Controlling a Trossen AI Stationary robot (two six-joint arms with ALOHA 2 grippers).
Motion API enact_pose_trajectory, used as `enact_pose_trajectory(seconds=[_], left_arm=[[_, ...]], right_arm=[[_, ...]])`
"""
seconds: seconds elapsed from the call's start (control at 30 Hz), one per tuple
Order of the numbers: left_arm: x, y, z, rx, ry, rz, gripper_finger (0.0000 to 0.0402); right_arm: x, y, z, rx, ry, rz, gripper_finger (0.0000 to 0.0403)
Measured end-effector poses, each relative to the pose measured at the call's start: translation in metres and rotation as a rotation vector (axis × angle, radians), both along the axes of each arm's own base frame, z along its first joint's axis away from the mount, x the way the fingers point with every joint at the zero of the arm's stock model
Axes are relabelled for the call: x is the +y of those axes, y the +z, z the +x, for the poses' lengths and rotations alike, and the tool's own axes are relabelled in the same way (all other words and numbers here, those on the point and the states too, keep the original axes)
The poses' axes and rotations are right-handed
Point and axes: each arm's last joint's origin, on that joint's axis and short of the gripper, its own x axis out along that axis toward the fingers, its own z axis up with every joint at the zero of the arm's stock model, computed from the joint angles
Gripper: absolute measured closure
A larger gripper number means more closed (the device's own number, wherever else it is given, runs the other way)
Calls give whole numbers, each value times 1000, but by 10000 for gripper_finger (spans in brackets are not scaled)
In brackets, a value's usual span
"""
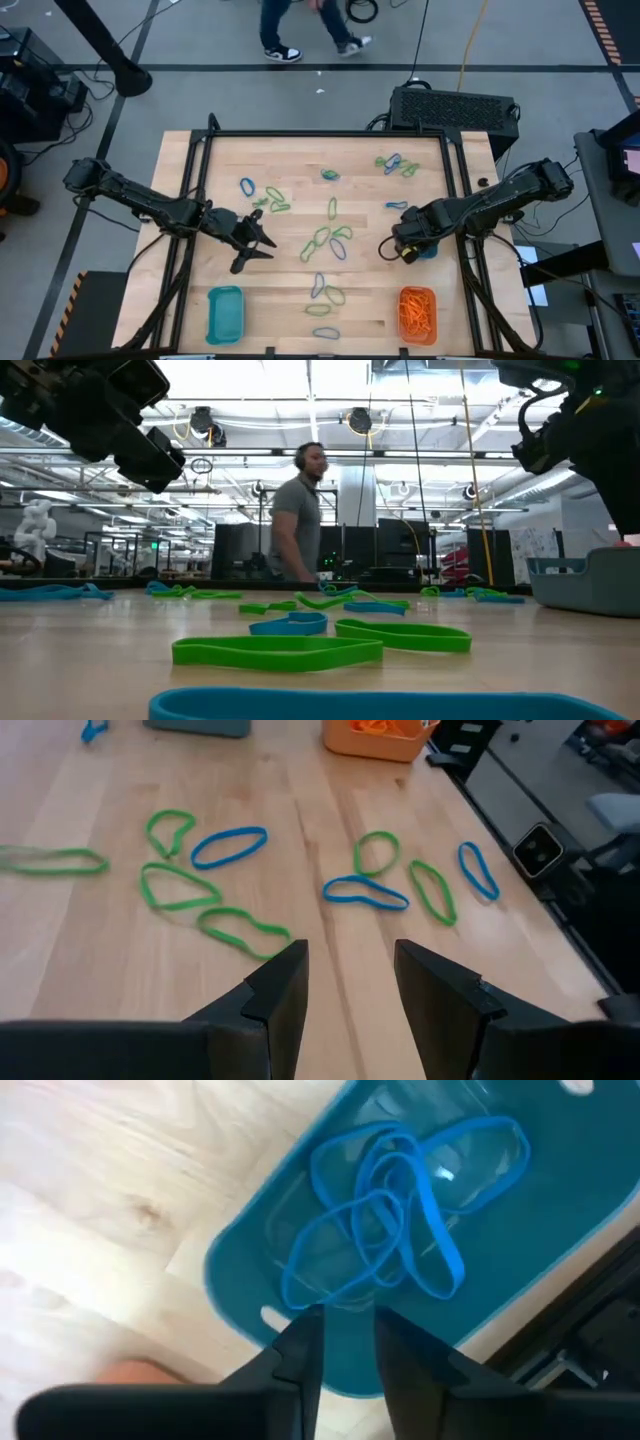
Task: Sort rubber bands into baskets
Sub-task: Put the blue rubber band into the dark blue bin
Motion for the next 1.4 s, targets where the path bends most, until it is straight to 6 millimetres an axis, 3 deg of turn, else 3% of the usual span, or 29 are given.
enact_pose_trajectory(seconds=[0.3,0.6,0.73,1.1,1.27,1.4], left_arm=[[0,0,0,-11,-13,27,244],[-5,0,-2,1,-27,7,244],[-8,0,-2,-1,-38,6,244],[-12,2,-3,-25,-56,1,244],[-12,2,-3,-28,-62,13,244],[-11,2,-3,-41,-70,45,244]], right_arm=[[5,22,15,-123,5,33,301],[42,51,69,-810,230,110,308],[64,51,87,-983,346,116,308],[132,6,135,-922,570,168,308],[169,-7,163,-854,777,107,308],[184,-24,180,-745,923,21,308]])
